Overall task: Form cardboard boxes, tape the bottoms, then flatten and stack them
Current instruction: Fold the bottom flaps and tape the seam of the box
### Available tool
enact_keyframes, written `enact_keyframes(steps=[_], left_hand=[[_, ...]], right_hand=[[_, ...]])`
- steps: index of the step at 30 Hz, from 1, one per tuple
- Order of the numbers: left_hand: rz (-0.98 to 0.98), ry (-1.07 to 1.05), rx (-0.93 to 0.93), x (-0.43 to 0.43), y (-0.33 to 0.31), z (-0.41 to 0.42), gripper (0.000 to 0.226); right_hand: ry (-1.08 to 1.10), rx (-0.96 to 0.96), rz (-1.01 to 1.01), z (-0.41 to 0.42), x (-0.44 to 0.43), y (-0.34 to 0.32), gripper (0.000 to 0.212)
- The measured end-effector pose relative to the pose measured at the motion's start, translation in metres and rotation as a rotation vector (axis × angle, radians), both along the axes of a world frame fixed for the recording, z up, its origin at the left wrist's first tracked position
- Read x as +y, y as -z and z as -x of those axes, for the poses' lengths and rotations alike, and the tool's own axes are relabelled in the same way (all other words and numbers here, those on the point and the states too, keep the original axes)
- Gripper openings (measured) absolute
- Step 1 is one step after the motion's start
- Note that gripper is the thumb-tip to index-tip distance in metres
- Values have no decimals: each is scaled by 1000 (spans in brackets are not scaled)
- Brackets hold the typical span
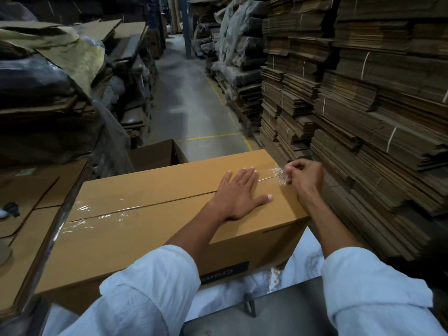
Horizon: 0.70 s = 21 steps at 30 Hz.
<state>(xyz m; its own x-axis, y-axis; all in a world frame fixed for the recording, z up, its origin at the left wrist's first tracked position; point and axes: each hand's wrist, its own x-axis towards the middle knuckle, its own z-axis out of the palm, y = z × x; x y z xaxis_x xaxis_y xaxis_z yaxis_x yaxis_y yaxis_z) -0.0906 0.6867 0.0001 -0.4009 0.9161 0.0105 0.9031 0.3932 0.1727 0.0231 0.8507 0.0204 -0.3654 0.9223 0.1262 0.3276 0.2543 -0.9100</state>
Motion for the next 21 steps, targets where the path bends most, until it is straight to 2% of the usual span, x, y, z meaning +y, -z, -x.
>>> enact_keyframes(steps=[2, 6, 9, 13, 17, 21], left_hand=[[-4, -4, 1, 0, 1, 0, 95], [-3, -5, 2, 2, 3, 2, 95], [-8, -1, -5, 1, 3, 2, 94], [-12, 1, -5, 1, 3, 2, 94], [-12, -1, -7, 0, 4, 2, 95], [-11, -3, 1, 1, 4, 2, 95]], right_hand=[[22, 70, 52, -5, 7, 0, 23], [38, 234, 258, -12, 13, 6, 10], [63, 425, 444, -10, 14, 13, 8], [90, 520, 552, -6, 19, 23, 11], [219, 706, 672, -11, 31, 31, 24], [70, 690, 763, -20, 38, 38, 16]])
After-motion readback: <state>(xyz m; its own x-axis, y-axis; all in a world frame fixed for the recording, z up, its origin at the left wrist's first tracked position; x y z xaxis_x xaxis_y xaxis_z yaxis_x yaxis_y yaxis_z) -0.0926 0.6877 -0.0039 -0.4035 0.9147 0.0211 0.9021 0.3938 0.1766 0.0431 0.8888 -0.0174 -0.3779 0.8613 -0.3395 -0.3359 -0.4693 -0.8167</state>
